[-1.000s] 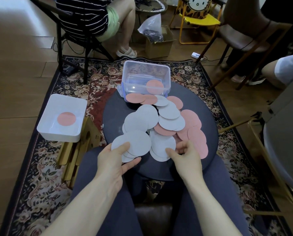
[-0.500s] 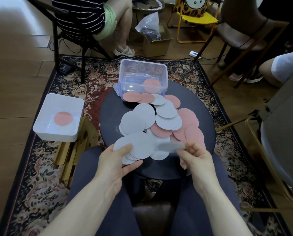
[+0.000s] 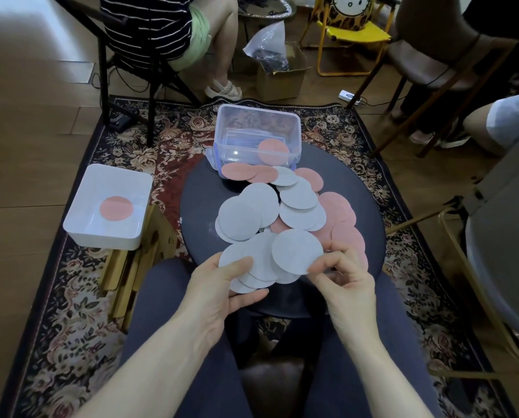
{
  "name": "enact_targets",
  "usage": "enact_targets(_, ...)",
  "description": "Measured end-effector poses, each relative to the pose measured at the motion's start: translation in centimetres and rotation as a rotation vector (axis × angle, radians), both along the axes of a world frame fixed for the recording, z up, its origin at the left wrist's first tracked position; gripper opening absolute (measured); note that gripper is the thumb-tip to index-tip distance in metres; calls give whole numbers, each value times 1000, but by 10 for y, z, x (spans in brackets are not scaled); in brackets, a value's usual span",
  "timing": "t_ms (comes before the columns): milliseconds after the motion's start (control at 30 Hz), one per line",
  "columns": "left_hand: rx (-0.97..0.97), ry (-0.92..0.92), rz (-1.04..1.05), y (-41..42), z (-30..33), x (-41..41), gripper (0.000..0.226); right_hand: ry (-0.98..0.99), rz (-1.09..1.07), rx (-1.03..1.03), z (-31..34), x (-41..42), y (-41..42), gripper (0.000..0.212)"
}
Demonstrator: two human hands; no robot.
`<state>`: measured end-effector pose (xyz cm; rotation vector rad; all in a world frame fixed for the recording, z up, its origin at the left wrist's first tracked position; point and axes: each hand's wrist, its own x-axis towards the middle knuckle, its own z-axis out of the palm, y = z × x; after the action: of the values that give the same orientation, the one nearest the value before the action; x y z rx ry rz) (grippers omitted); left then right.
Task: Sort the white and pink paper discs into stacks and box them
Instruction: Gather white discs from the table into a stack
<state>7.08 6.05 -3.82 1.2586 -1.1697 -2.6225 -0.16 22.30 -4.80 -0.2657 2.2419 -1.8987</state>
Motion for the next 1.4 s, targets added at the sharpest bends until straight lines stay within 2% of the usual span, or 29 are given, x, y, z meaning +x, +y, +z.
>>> enact_targets(300,-38,123,-139,3,4,0,22,62,139,68,3,9,-5,44)
enact_targets(400,-115,127,-158,3,5,0,23,90,192,103,2,13,-7,41)
enact_targets(467,-197,110,-159,3,5,0,23,13,169,48,0,14,-7,35)
enact_targets(567,-375,105,-196,-2,5,-2,23,-157,102,-75,2,11,-12,33)
enact_targets(733,-896,194,-410,-19,0,0,28,62,286,248,0,8,-32,35)
enact_targets(833,-1066,198,-528,-29,-2,2,25,136,311,296,-2,10,-39,32)
enact_targets(1000,-1358,247,-656,-30,-8,1,25,79,329,349,-7,11,-43,27)
enact_targets(1100,-1643,175,-661,-29,-12,2,16,86,322,346,-8,11,-42,29)
enact_targets(1167,-1847,43,-647,-30,-13,2,21,103,319,352,-8,10,-41,32)
enact_targets(1233,-1934,-83,-657,-27,-11,5,28,125,325,378,-7,10,-42,36)
enact_targets(1400,-1852,-139,-695,-19,-9,13,30,188,340,386,-8,11,-40,37)
